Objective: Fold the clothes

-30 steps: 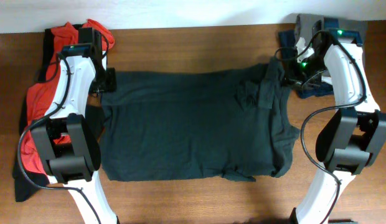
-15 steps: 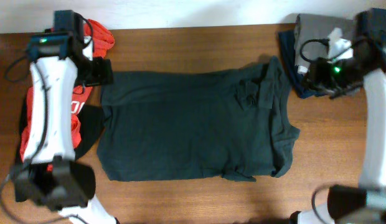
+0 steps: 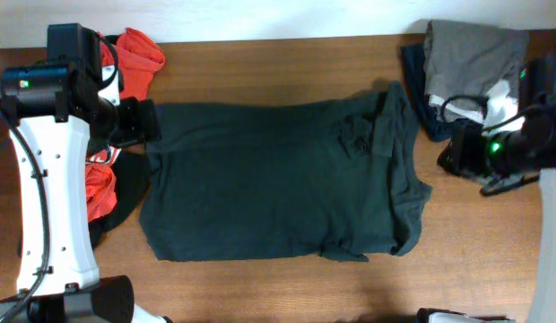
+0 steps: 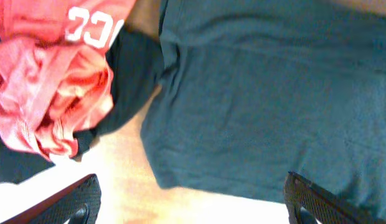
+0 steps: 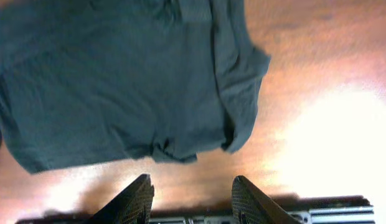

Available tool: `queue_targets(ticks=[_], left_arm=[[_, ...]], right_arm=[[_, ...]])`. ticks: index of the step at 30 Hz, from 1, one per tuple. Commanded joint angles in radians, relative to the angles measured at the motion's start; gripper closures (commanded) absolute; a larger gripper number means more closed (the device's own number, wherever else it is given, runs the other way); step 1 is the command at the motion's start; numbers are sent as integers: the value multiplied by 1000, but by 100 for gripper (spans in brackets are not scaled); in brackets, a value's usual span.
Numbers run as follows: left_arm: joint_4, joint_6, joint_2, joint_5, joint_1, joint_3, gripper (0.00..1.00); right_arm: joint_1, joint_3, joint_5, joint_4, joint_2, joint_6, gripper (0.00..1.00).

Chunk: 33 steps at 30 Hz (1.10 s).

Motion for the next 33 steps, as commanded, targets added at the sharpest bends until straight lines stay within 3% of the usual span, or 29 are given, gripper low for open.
queue_targets(ticks=[1,7,13,18,22,33], left_arm=[[-22,-60,-47,-26,-2,-58,7],[46,-156,-176,-14,-2,-380,6],[306,-277,-374,87,-2,-783,7],[510,-333,-413,85,-2,-1065,7],[676,-333,-407,16,-2,-1180,7],[829,-333,-407,-147,-1,-1309,1]], right_arm=[[37,-127,19,26,-43,42,54],[88,-375,-3,182,-56,56,54],[101,-548,-52,366,-51,55,54],[102,-580,-40,432,-50,25,54],[113,-580,-26,443,-50,25,54],[175,-581,37,476,-13,58,54]])
